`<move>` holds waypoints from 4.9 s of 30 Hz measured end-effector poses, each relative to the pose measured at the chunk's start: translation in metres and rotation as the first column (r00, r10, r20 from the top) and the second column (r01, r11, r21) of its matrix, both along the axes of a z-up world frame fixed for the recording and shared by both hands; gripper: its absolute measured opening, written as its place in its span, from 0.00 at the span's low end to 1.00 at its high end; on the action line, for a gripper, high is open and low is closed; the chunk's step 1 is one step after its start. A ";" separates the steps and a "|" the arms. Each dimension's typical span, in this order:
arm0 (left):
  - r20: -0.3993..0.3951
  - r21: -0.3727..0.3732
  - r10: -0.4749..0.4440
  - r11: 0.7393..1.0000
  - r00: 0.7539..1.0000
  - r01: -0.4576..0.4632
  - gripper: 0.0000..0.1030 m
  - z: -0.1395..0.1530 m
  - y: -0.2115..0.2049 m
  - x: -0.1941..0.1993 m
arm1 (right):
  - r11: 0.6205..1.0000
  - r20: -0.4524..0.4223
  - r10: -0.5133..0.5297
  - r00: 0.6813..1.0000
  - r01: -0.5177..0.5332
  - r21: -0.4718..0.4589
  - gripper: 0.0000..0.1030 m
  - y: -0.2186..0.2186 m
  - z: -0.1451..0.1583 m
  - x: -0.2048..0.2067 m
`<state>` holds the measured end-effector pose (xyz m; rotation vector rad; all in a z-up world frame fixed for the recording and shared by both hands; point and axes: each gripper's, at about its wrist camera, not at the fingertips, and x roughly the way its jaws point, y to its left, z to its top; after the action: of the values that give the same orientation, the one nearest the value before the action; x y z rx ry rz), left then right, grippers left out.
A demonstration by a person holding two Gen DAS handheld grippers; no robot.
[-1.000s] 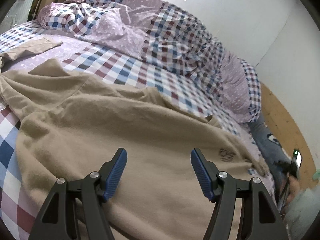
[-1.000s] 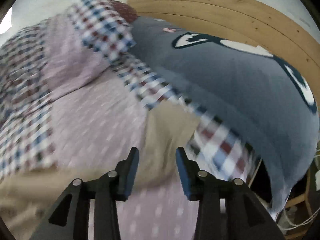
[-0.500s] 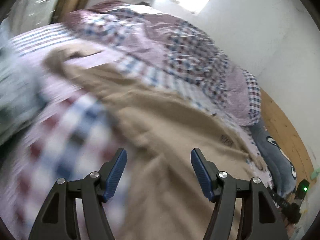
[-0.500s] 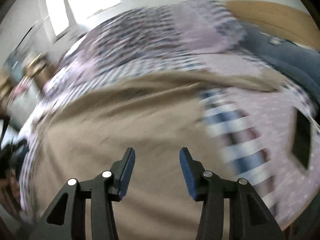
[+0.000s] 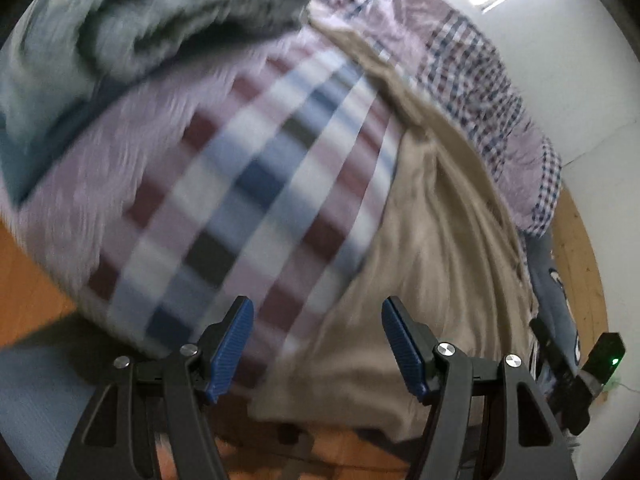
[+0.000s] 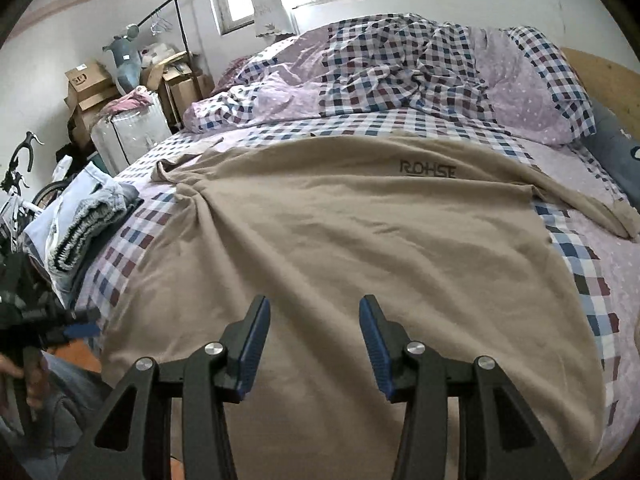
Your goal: Fold clothes
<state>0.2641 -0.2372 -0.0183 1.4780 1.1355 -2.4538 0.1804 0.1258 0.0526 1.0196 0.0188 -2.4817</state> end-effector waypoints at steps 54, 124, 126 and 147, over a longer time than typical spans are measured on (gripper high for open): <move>-0.095 0.422 0.071 0.906 0.993 -0.024 0.69 -0.026 0.004 0.024 | 0.787 0.036 0.596 0.802 -0.593 0.169 0.37 -0.237 -0.088 0.102; -0.493 0.341 0.053 0.930 0.868 0.136 0.02 0.176 -0.027 0.075 | 0.639 -0.321 0.264 0.910 0.084 0.765 0.44 -0.065 -0.063 0.132; -0.497 0.333 0.052 0.933 0.866 0.135 0.02 0.179 -0.026 0.071 | 0.602 -0.288 0.236 0.928 0.093 0.793 0.44 -0.046 -0.071 0.123; -0.435 0.300 0.056 0.950 0.899 0.087 0.02 0.171 -0.029 0.053 | 0.300 -0.232 0.406 0.884 0.111 0.947 0.37 0.085 -0.103 0.148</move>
<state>0.3169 -0.2666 0.1524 0.9982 1.6642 -2.8097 0.3282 0.2109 -0.0505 0.6708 1.8848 -2.3057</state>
